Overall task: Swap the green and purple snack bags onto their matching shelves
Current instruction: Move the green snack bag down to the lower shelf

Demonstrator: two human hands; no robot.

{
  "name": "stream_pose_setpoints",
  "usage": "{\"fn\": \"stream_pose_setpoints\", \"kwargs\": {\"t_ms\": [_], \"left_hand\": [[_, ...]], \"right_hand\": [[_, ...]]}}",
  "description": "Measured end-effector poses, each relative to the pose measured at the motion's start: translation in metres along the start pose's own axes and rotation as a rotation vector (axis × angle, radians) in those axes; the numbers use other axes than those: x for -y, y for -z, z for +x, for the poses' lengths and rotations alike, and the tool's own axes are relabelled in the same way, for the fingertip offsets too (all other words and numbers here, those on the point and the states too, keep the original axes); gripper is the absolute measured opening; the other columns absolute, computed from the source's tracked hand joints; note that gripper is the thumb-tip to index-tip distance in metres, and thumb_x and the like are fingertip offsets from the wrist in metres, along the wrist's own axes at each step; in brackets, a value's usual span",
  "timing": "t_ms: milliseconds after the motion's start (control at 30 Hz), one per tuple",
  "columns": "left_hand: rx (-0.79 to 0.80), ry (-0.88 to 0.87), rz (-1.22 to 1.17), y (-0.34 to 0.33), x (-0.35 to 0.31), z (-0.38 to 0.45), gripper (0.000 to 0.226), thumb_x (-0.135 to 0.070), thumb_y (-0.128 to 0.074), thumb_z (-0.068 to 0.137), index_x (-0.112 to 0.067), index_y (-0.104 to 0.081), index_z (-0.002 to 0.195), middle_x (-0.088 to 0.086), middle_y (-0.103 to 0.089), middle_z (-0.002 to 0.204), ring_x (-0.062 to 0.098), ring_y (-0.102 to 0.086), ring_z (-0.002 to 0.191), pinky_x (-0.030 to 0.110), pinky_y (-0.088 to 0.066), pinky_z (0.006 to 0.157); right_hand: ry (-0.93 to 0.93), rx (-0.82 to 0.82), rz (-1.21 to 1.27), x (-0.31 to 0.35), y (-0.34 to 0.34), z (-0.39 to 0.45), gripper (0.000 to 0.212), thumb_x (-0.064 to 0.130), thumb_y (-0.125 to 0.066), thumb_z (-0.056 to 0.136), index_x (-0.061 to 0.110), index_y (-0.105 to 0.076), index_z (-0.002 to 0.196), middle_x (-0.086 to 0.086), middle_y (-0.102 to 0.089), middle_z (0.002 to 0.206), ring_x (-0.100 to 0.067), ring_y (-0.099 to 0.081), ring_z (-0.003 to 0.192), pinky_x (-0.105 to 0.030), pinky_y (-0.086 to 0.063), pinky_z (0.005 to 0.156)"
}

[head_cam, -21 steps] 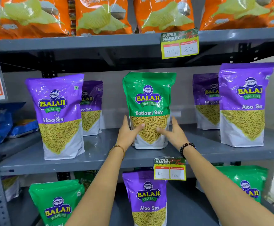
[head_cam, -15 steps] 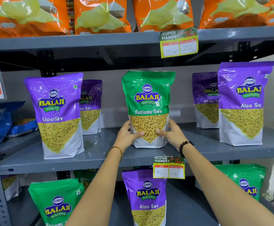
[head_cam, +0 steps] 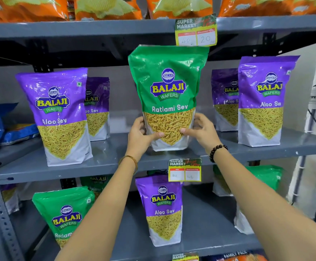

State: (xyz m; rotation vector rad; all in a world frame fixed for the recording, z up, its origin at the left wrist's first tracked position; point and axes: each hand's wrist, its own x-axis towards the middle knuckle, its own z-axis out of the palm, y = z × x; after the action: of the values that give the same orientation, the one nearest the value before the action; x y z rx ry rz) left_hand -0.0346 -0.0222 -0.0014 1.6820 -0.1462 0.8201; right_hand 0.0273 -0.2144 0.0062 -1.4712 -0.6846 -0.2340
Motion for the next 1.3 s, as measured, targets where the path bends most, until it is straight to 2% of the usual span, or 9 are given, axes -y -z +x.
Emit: {"fn": "stream_pose_setpoints", "kwargs": {"t_ms": [300,433,500,600,867,967,1033,1133,1300], "left_hand": [[-0.015,-0.078,0.042,-0.018,-0.02,-0.059,0.077,-0.021,-0.087,0.053,-0.016,-0.047,0.118,0.0,-0.058,0.118,0.02,-0.054,0.114,0.025,-0.044,0.092],[-0.006,-0.093,0.026,-0.032,-0.02,-0.099,0.07,-0.02,-0.086,0.054,-0.027,-0.049,0.112,-0.017,-0.059,0.106,0.011,-0.058,0.106,0.013,-0.047,0.082],[-0.008,-0.072,0.011,-0.04,-0.014,-0.118,0.073,-0.021,-0.087,0.052,-0.031,-0.048,0.113,-0.02,-0.059,0.105,0.005,-0.058,0.102,0.022,-0.052,0.082],[0.009,-0.027,0.006,-0.051,0.004,-0.146,0.081,-0.035,-0.087,0.048,-0.034,-0.048,0.119,-0.005,-0.061,0.113,0.013,-0.058,0.109,0.042,-0.056,0.086],[0.141,0.181,0.056,-0.091,0.083,-0.205,0.08,-0.039,-0.084,0.05,-0.022,-0.049,0.12,-0.005,-0.054,0.116,0.017,-0.056,0.112,0.044,-0.055,0.089],[0.168,0.317,0.084,-0.108,0.124,-0.217,0.086,-0.039,-0.085,0.05,-0.02,-0.046,0.124,0.004,-0.055,0.126,0.021,-0.052,0.118,0.047,-0.051,0.095],[0.198,0.4,0.089,-0.118,0.15,-0.221,0.084,-0.029,-0.086,0.054,-0.018,-0.044,0.126,0.006,-0.052,0.132,0.023,-0.048,0.123,0.044,-0.046,0.1],[0.258,0.493,0.123,-0.132,0.186,-0.219,0.072,-0.017,-0.085,0.057,-0.027,-0.045,0.115,-0.001,-0.054,0.123,0.021,-0.05,0.119,0.035,-0.044,0.096],[0.261,0.571,0.262,-0.151,0.236,-0.208,0.073,-0.02,-0.088,0.049,-0.025,-0.045,0.108,0.001,-0.061,0.108,0.02,-0.056,0.101,0.051,-0.05,0.092]], "right_hand": [[0.019,0.029,0.044,0.013,0.038,-0.053,0.052,0.0,-0.078,0.062,0.026,-0.054,0.1,0.001,-0.064,0.107,-0.019,-0.061,0.101,-0.036,-0.051,0.091],[-0.031,0.054,0.078,0.009,0.055,-0.082,0.055,-0.001,-0.078,0.056,0.025,-0.054,0.098,0.001,-0.063,0.101,-0.017,-0.061,0.096,-0.029,-0.055,0.082],[-0.067,0.083,0.097,0.003,0.066,-0.097,0.055,0.0,-0.077,0.053,0.026,-0.055,0.096,0.001,-0.062,0.1,-0.016,-0.06,0.094,-0.032,-0.054,0.084],[-0.139,0.172,0.092,-0.008,0.082,-0.12,0.058,-0.003,-0.077,0.051,0.024,-0.057,0.098,0.001,-0.063,0.102,-0.01,-0.063,0.091,-0.027,-0.056,0.081],[-0.441,0.181,-0.004,-0.08,0.112,-0.174,0.05,-0.026,-0.061,0.063,0.016,-0.056,0.089,0.001,-0.065,0.095,-0.008,-0.065,0.085,-0.018,-0.056,0.068],[-0.544,0.156,-0.048,-0.115,0.118,-0.187,0.043,-0.021,-0.065,0.064,0.014,-0.057,0.088,0.002,-0.065,0.094,-0.005,-0.065,0.084,-0.027,-0.056,0.079],[-0.616,0.134,-0.071,-0.138,0.12,-0.194,0.038,-0.016,-0.068,0.066,0.017,-0.056,0.079,0.004,-0.063,0.091,-0.006,-0.062,0.084,-0.027,-0.052,0.075],[-0.688,0.122,-0.087,-0.175,0.123,-0.199,0.034,-0.01,-0.07,0.067,0.02,-0.057,0.077,0.001,-0.063,0.094,-0.015,-0.06,0.091,-0.034,-0.049,0.083],[-0.73,0.011,-0.137,-0.225,0.121,-0.194,0.045,-0.007,-0.073,0.066,-0.001,-0.058,0.108,-0.009,-0.062,0.109,-0.027,-0.056,0.105,-0.046,-0.042,0.102]]}}
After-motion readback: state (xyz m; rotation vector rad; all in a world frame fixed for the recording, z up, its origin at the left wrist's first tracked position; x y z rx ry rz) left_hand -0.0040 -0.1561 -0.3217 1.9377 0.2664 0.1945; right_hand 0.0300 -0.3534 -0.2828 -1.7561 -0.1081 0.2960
